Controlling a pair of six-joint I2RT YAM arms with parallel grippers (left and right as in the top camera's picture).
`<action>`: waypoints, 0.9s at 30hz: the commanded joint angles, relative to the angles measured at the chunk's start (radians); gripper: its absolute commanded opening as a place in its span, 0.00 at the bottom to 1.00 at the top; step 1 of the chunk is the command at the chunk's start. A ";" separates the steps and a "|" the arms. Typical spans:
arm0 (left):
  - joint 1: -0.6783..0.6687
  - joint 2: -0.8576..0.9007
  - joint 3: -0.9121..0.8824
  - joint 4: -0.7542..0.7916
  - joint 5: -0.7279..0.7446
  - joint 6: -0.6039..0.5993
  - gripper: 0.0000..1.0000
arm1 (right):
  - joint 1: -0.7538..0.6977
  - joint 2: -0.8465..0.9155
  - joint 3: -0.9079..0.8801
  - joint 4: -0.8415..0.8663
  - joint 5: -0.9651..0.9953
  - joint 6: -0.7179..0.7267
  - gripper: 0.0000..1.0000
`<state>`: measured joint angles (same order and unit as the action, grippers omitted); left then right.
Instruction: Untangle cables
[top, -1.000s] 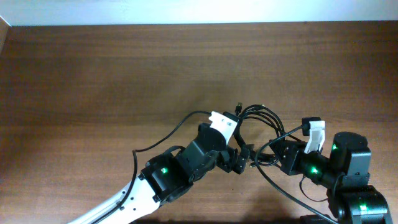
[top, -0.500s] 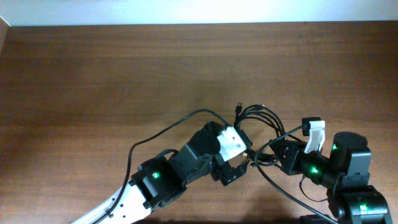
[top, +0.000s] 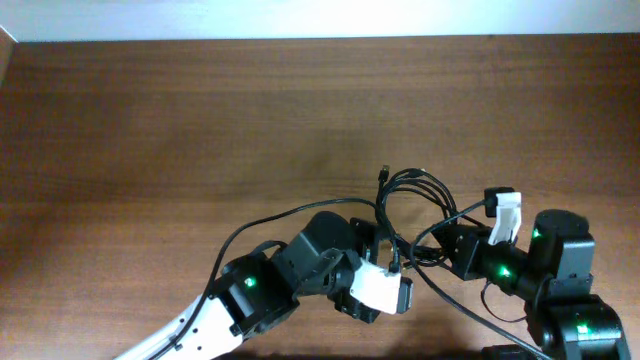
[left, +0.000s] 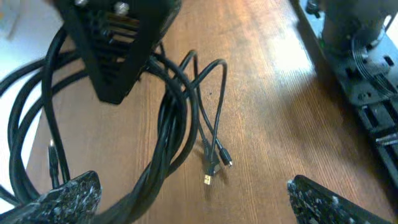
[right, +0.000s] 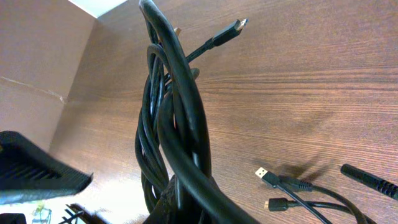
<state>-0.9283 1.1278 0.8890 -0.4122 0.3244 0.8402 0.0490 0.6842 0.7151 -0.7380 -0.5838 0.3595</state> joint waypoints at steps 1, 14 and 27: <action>-0.001 0.053 0.014 0.016 0.080 0.101 0.94 | -0.004 0.009 -0.002 0.010 -0.011 -0.003 0.04; -0.001 0.146 0.014 0.143 0.080 0.100 0.71 | -0.004 0.010 -0.002 0.035 -0.071 -0.008 0.04; 0.000 0.147 0.014 0.097 0.071 0.099 0.57 | -0.004 0.010 -0.002 0.034 -0.099 -0.046 0.04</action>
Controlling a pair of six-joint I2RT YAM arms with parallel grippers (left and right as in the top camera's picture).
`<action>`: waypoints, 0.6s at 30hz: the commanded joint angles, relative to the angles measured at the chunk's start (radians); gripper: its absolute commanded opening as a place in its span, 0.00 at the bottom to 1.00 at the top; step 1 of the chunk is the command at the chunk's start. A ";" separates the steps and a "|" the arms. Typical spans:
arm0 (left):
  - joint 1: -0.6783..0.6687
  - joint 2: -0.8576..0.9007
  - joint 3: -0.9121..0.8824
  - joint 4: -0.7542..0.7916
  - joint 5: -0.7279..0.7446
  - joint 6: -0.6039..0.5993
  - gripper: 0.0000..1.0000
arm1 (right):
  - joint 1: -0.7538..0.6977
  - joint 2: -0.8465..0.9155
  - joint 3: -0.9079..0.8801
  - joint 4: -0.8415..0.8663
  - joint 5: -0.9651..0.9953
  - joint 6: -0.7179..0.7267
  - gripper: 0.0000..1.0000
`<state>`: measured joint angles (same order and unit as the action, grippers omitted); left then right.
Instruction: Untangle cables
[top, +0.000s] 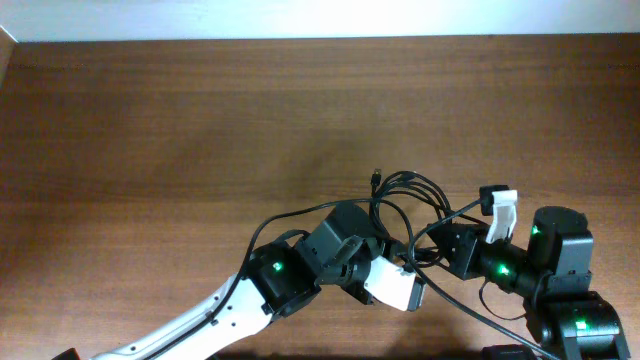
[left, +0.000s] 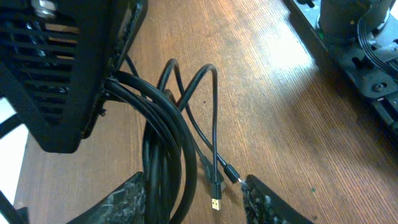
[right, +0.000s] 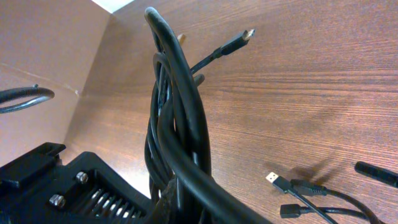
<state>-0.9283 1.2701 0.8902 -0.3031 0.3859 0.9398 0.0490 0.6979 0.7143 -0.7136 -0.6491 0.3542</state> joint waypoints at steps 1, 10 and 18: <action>0.000 0.005 0.013 -0.017 0.010 0.000 0.59 | -0.004 -0.004 -0.002 0.008 -0.040 -0.054 0.04; 0.000 0.005 0.013 -0.028 -0.061 0.000 0.45 | -0.004 -0.004 -0.002 -0.020 -0.059 -0.156 0.04; 0.000 0.005 0.013 -0.028 -0.060 -0.004 0.45 | -0.004 -0.004 -0.002 -0.011 -0.156 -0.220 0.04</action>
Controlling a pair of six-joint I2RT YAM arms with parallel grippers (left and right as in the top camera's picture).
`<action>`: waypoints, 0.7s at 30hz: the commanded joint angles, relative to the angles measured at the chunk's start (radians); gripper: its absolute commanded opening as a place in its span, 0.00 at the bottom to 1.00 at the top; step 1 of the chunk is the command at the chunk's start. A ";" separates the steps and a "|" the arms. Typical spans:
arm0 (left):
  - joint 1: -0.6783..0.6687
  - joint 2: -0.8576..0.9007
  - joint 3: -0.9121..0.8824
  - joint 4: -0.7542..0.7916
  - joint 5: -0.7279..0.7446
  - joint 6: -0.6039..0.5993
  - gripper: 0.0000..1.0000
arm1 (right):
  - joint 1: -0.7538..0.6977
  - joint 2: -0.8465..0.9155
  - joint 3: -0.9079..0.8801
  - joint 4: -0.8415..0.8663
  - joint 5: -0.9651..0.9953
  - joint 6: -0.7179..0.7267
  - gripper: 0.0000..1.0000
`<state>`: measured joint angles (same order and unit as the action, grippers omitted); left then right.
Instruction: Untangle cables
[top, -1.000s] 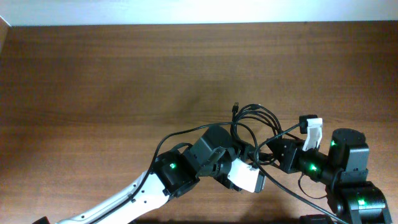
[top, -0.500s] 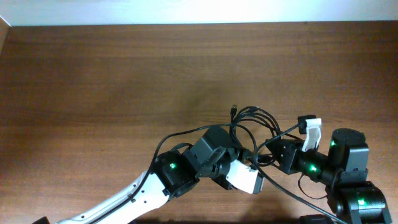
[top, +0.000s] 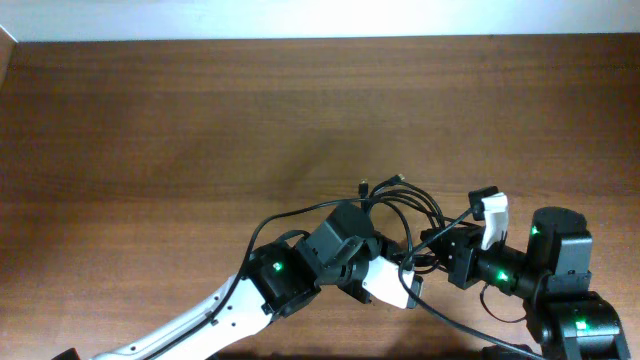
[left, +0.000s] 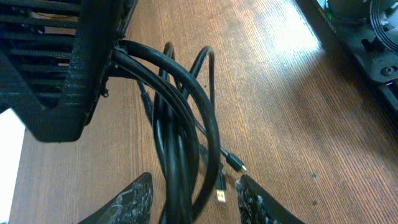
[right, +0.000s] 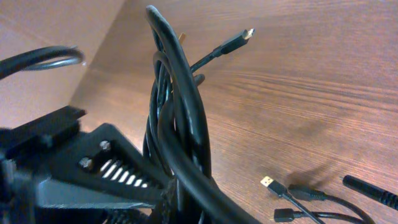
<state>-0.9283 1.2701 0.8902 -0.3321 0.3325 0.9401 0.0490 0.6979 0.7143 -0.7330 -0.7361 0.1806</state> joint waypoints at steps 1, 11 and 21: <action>0.000 0.005 0.013 0.001 -0.007 -0.004 0.44 | -0.004 -0.004 -0.002 0.008 -0.069 -0.046 0.04; 0.000 0.005 0.013 -0.003 -0.007 -0.008 0.19 | -0.004 -0.004 -0.002 0.005 -0.042 -0.046 0.04; 0.000 0.005 0.013 -0.005 -0.008 -0.008 0.00 | -0.004 -0.004 -0.002 -0.011 -0.011 -0.046 0.04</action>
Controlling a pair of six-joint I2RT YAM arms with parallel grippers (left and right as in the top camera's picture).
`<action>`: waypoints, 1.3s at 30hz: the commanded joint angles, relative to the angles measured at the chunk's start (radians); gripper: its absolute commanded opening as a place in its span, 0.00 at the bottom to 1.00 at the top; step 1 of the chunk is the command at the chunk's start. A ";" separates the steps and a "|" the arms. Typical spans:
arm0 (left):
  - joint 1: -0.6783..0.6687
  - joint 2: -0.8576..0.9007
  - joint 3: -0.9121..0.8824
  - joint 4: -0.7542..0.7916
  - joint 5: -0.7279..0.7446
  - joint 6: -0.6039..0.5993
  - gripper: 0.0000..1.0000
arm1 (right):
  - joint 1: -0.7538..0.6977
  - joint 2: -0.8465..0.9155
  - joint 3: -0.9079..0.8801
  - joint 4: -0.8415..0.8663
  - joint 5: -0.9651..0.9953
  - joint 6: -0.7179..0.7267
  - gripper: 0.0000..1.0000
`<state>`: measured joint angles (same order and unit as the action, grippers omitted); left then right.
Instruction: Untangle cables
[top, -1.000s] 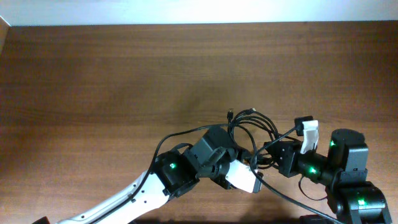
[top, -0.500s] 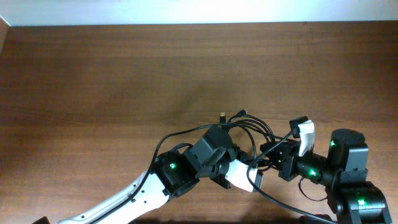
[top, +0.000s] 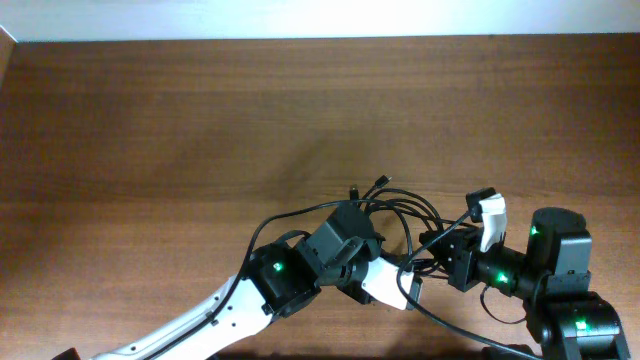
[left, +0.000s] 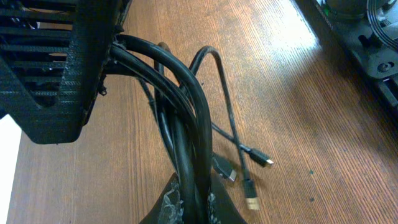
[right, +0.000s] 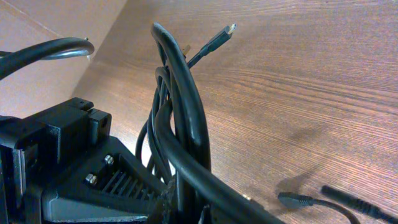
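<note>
A tangled bundle of black cables (top: 402, 212) hangs between my two grippers over the wooden table (top: 200, 120). My left gripper (top: 405, 285) is shut on the bundle's thick strands (left: 186, 118) in the left wrist view, the fingertips (left: 166, 200) pressed against them. My right gripper (top: 440, 262) is shut on the same bundle (right: 180, 118) from the other side, close to the left one. Loose plug ends (left: 250, 202) lie on the wood below, and another plug (right: 227, 29) sticks up from the loops.
The left arm (top: 270, 285) reaches in from the lower left, and the right arm's base (top: 560, 250) stands at the lower right. A long cable strand (top: 470, 310) trails toward the front edge. Bare wood stretches across the back and left.
My left gripper's fingers stood apart on either side of the bundle; now they are shut on it. The loops have shifted slightly left. The right gripper keeps its hold.
The right gripper held the bundle up at every moment. My left gripper was wide open beside it, then closer with its fingers straddling the strands, then narrowly around them, and now it is shut on the bundle next to the right gripper.
</note>
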<state>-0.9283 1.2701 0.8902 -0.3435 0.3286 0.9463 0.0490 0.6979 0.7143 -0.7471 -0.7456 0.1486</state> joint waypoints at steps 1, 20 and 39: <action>0.000 0.005 0.013 0.006 -0.004 -0.014 0.00 | -0.004 -0.004 -0.002 0.003 -0.002 -0.014 0.04; 0.000 -0.001 0.013 0.268 -0.195 -0.408 0.00 | -0.004 -0.004 -0.002 -0.025 0.077 -0.013 0.04; 0.000 -0.114 0.013 0.279 -0.192 -0.729 0.00 | -0.004 -0.004 -0.002 -0.026 0.105 0.016 0.04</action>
<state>-0.9367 1.2259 0.8646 -0.1307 0.1787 0.3401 0.0395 0.6903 0.7326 -0.7364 -0.6323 0.1535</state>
